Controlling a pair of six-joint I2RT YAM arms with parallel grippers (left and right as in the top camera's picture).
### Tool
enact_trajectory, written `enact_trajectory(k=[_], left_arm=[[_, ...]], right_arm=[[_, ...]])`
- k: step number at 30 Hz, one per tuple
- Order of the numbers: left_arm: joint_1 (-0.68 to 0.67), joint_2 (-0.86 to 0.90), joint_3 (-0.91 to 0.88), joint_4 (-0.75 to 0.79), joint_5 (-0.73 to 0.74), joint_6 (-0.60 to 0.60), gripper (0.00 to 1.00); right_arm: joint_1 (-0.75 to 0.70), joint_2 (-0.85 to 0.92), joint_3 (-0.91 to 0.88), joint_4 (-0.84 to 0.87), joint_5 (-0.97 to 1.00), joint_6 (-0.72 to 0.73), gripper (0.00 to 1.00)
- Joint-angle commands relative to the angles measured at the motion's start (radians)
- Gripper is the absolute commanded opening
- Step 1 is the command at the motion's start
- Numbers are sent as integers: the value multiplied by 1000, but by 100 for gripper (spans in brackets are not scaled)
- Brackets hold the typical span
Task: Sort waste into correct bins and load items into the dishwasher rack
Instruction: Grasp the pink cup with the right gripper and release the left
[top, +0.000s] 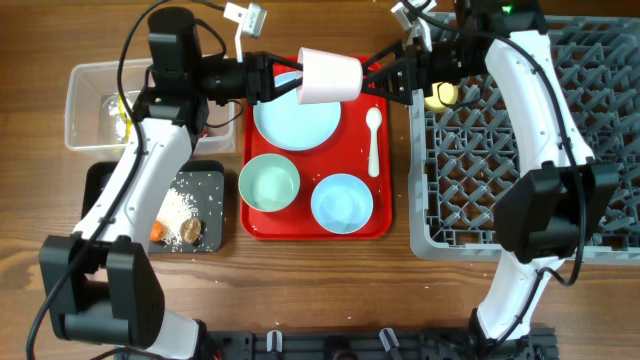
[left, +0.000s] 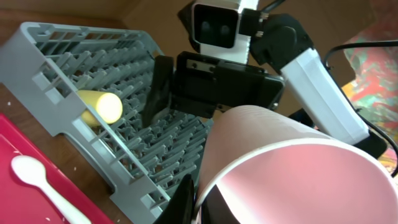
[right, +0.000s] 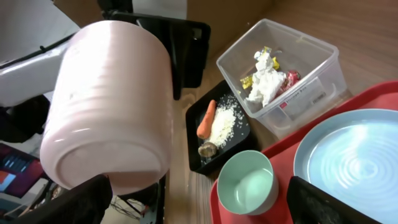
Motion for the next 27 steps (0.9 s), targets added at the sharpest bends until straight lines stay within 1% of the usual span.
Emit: enact_trajectory(k=[1, 3, 11, 13, 18, 22, 27], left_arm=[[-4, 16, 2, 2, -27, -2, 4], [-5, 16, 2, 2, -34, -2, 4], [-2, 16, 2, 3, -71, 1, 4], [-2, 16, 2, 3, -86, 1, 4], [-2, 16, 2, 3, -93, 1, 4], [-2, 16, 2, 4, -98, 1, 4], [-5, 16, 2, 15, -98, 1, 4]], right_arm=[[7, -21, 13, 10, -97, -35, 94], [7, -21, 13, 7, -127, -55, 94], [7, -23, 13, 5, -181, -56, 96], [7, -25, 13, 6, -208, -56, 99], [7, -27, 13, 8, -245, -55, 99], [12, -27, 13, 6, -248, -56, 99], [56, -27, 13, 37, -232, -55, 100]])
